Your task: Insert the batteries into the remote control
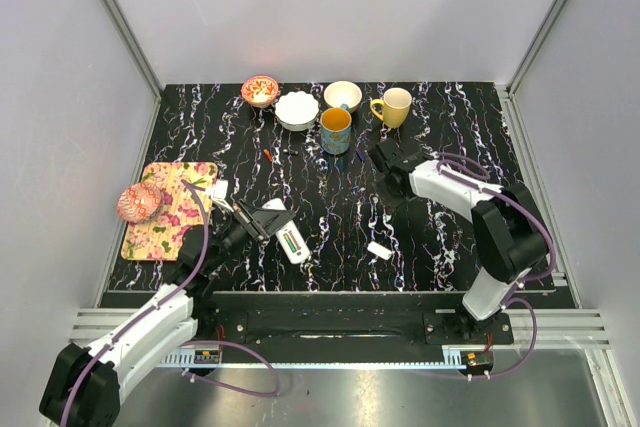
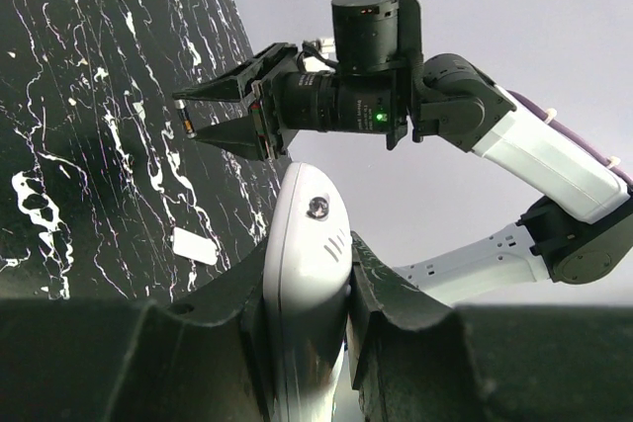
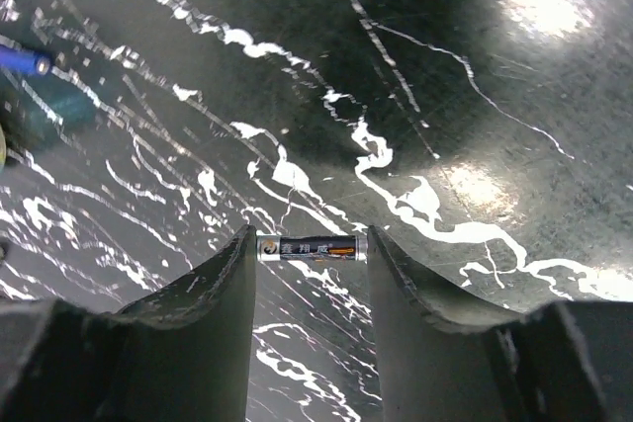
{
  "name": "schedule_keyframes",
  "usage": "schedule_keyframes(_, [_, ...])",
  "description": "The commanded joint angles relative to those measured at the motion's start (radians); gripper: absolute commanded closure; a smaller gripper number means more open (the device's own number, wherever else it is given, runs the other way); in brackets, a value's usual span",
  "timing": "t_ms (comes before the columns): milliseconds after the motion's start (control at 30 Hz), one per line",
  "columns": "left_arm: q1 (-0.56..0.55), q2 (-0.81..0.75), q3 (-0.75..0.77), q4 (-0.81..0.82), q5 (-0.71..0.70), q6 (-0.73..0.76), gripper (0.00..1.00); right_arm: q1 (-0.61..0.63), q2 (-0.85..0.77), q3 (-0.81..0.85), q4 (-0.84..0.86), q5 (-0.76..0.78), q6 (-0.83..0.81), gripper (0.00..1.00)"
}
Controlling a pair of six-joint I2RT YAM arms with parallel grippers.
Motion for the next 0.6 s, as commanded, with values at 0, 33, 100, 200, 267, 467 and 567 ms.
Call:
schedule_keyframes(0, [-0.003, -0.019, 0.020, 0.083, 0.006, -0.018, 1.00, -0.003, 0.042, 0.010, -0.113, 0.060, 0.313, 1.00])
schedule_keyframes(33, [-0.006, -0.022, 0.018, 0.083, 0.006, -0.018, 1.00, -0.005, 0.068, 0.018, -0.124, 0.057, 0.341, 1.00])
schedule_keyframes(100, [-0.007, -0.026, 0.016, 0.083, 0.006, -0.019, 1.00, -0.005, 0.090, 0.027, -0.149, 0.057, 0.362, 1.00])
schedule_keyframes(200, [-0.010, -0.032, 0.015, 0.082, 0.009, -0.021, 1.00, -0.005, 0.119, 0.043, -0.169, 0.056, 0.370, 1.00])
schedule_keyframes(267, [-0.011, -0.035, 0.013, 0.080, 0.009, -0.021, 1.00, -0.007, 0.137, 0.055, -0.190, 0.052, 0.370, 0.98])
schedule_keyframes(467, [-0.013, -0.038, 0.013, 0.074, 0.010, -0.023, 1.00, -0.013, 0.143, 0.046, -0.204, 0.036, 0.343, 0.64])
schedule_keyframes(567, [-0.014, -0.036, 0.015, 0.073, 0.010, -0.021, 1.00, -0.014, 0.130, 0.035, -0.203, 0.029, 0.326, 0.54])
